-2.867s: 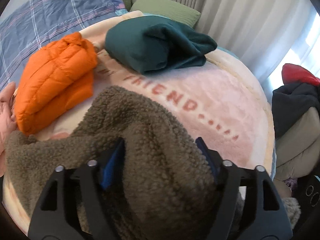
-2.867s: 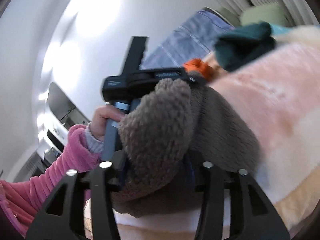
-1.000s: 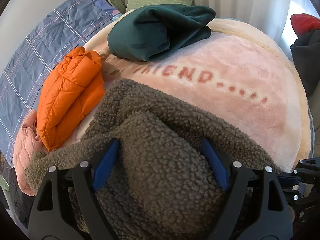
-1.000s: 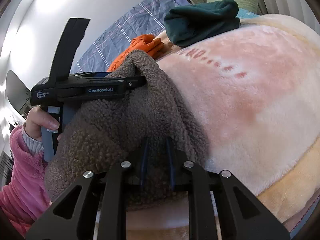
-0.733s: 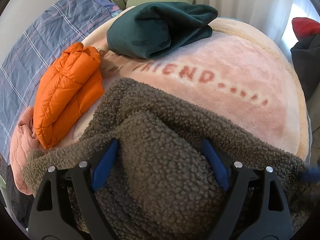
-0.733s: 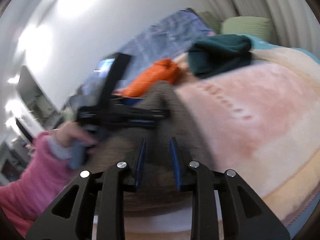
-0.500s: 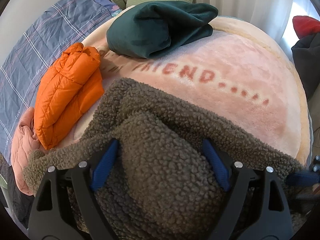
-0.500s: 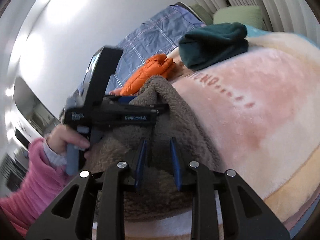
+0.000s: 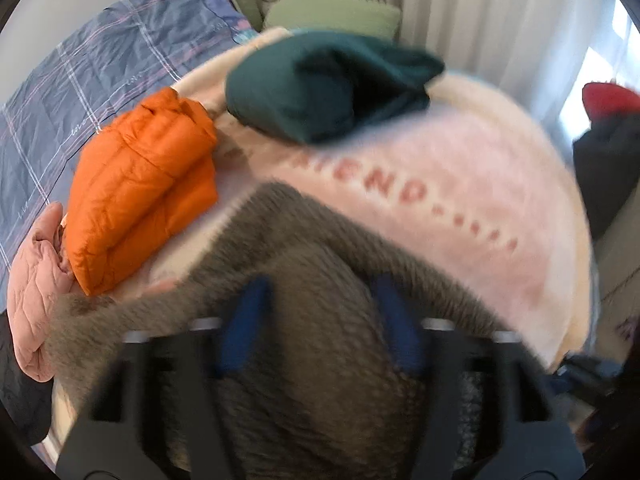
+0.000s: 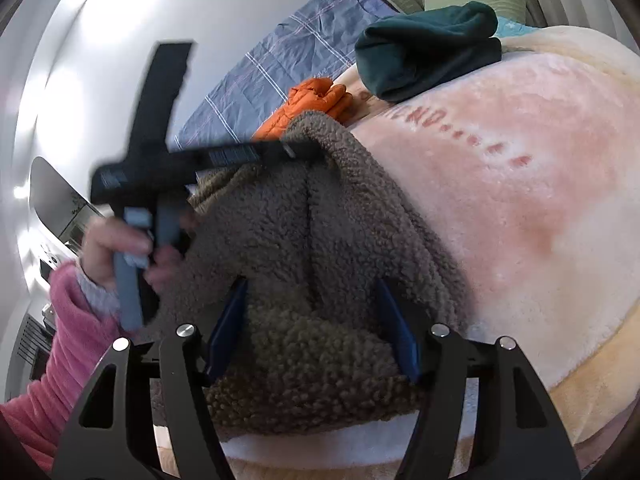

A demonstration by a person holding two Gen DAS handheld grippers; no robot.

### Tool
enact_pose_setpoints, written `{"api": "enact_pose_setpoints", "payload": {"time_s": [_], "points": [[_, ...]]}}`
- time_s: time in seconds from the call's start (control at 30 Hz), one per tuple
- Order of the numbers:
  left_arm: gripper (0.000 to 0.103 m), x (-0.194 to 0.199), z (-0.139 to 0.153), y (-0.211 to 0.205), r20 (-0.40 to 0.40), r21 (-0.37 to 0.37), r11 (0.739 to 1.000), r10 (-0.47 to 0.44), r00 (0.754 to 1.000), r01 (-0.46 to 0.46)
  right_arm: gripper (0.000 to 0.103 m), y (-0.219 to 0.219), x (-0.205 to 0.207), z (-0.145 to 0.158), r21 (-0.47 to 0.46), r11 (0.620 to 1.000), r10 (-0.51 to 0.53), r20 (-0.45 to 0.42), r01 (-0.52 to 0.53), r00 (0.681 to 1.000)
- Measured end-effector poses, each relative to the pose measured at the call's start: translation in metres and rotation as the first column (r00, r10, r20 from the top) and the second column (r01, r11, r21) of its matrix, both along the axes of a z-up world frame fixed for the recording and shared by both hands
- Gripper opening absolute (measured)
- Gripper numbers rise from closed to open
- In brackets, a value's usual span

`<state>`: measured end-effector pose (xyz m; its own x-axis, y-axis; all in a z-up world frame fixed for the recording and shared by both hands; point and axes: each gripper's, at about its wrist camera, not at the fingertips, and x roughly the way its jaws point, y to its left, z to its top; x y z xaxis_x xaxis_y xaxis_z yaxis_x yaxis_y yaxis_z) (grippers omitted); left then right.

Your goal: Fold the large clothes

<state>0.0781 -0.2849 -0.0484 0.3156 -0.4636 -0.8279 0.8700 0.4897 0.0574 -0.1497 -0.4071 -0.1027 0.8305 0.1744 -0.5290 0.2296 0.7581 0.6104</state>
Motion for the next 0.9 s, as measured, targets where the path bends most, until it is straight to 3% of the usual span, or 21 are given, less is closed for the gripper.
{"api": "enact_pose_setpoints", "payload": {"time_s": [0.07, 0.13, 0.2, 0.27, 0.37, 0.43, 0.47, 0.5, 0.63, 0.77, 0.8, 0.9], "points": [[0.024, 0.007, 0.011, -0.008, 0.031, -0.002, 1.000, -0.011, 0.999, 0.011, 0.066, -0.001, 0.002, 0.000, -0.002, 1.000, 0.010, -0.002, -0.010, 1.000], [0.025, 0.013, 0.008, -0.022, 0.084, 0.058, 0.998, -0.016, 0.996, 0.011, 0.067, -0.001, 0.000, 0.002, -0.007, 1.000, 0.012, -0.001, -0.012, 1.000], [0.032, 0.025, -0.021, -0.043, 0.070, 0.172, 0.984, -0.058, 0.996, 0.045, 0.068, 0.001, 0.000, 0.002, -0.010, 1.000, 0.013, -0.003, -0.013, 1.000], [0.034, 0.034, -0.050, -0.057, 0.044, 0.235, 0.971, -0.053, 0.998, 0.041, 0.068, 0.001, 0.002, 0.000, -0.019, 1.000, 0.000, -0.010, 0.000, 1.000], [0.036, 0.025, -0.062, -0.071, 0.134, 0.295, 0.955, -0.079, 0.988, 0.036, 0.068, -0.001, 0.003, -0.001, -0.039, 0.999, -0.026, -0.018, 0.025, 1.000], [0.045, 0.018, -0.064, -0.074, 0.202, 0.328, 0.944, -0.095, 0.975, 0.024, 0.069, -0.004, 0.003, -0.002, -0.022, 1.000, -0.018, -0.020, 0.018, 1.000], [0.057, 0.018, -0.064, -0.073, 0.236, 0.334, 0.943, -0.079, 0.969, -0.004, 0.069, -0.005, 0.003, -0.002, -0.016, 1.000, -0.015, -0.022, 0.015, 1.000], [0.062, 0.020, -0.062, -0.071, 0.240, 0.327, 0.945, -0.060, 0.969, -0.023, 0.069, -0.004, 0.003, -0.002, -0.018, 1.000, -0.015, -0.023, 0.014, 1.000], [0.062, 0.033, -0.044, -0.051, 0.161, 0.228, 0.973, -0.006, 0.987, -0.031, 0.071, -0.001, 0.003, 0.002, -0.030, 1.000, -0.007, -0.021, 0.006, 1.000], [0.044, 0.039, 0.005, -0.008, 0.065, 0.041, 0.999, 0.030, 0.997, -0.032, 0.072, -0.002, 0.007, 0.001, -0.035, 0.999, 0.012, -0.023, -0.012, 1.000], [0.038, 0.037, 0.017, 0.004, 0.071, 0.010, 1.000, 0.026, 0.997, -0.027, 0.072, -0.003, 0.008, 0.000, -0.032, 0.999, 0.008, -0.023, -0.009, 1.000], [0.038, 0.024, 0.048, 0.042, 0.144, -0.046, 0.999, 0.029, 0.989, -0.023, 0.073, -0.003, 0.007, -0.001, -0.029, 1.000, 0.009, -0.021, -0.009, 1.000]]}}
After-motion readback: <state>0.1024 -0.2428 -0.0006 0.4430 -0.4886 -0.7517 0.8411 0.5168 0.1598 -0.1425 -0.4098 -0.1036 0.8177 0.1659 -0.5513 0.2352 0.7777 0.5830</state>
